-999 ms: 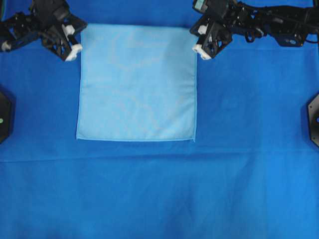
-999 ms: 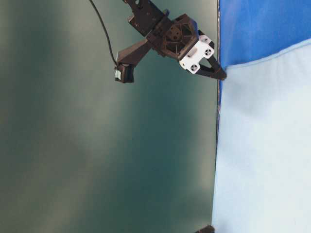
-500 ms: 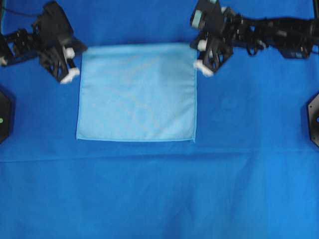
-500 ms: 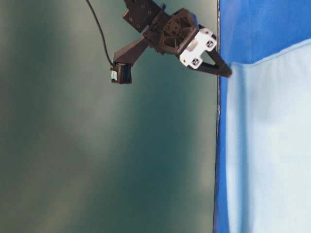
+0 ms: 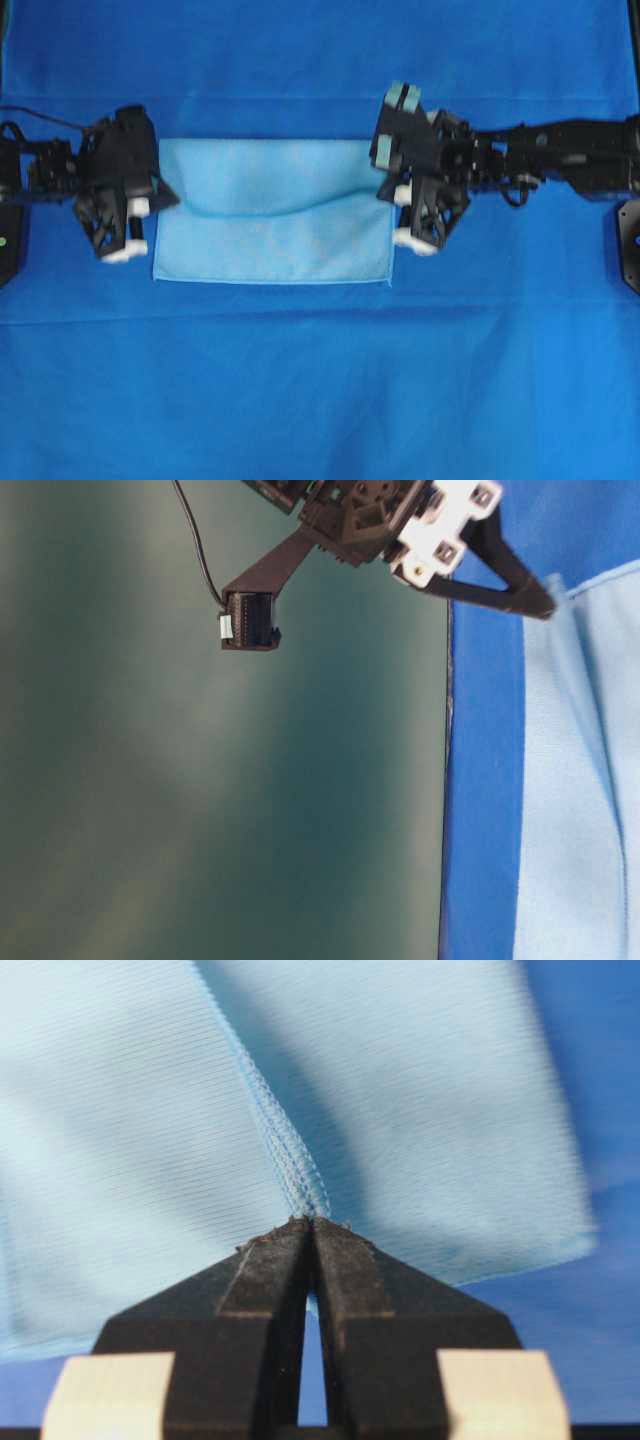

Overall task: Fold the light blue towel.
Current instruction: 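Grasp the far corners and pull them toward the near edge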

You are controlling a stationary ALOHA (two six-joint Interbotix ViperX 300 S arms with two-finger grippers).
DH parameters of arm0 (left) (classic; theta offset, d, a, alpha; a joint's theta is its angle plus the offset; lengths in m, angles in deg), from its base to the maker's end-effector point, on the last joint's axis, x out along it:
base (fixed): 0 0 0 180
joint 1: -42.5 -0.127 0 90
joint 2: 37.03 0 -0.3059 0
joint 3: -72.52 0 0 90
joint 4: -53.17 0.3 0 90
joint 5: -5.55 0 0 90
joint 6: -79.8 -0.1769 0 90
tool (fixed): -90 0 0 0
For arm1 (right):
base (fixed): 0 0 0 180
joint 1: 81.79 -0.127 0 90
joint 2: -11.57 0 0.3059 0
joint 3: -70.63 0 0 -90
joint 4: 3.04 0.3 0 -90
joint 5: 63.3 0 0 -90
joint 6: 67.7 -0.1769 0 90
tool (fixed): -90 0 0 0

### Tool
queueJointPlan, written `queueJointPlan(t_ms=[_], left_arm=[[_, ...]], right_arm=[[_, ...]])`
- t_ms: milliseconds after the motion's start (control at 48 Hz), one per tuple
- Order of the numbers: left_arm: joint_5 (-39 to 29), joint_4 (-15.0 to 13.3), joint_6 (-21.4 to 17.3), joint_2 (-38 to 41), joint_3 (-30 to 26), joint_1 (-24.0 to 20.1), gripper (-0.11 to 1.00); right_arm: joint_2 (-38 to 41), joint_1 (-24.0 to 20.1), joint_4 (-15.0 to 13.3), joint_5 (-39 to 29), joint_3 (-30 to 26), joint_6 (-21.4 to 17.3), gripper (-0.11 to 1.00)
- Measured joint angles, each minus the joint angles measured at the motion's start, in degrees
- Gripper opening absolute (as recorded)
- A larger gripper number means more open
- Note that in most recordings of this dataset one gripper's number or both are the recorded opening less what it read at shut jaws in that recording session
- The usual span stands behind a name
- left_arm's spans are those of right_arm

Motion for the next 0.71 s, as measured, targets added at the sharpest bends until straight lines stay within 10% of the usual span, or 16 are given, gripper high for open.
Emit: queueJointPlan(t_ms=[396, 708], left_arm=[[-2.72, 0.0, 11.69, -0.35, 0.0, 13.01, 0.01], [-2.99, 0.0, 12.74, -1.23, 0.0, 15.03, 0.01]], right_arm=[[0.0, -8.09, 0.0, -1.49, 0.0, -5.01, 0.02], [0.0, -8.96, 0.09, -1.49, 0.0, -5.54, 0.02]])
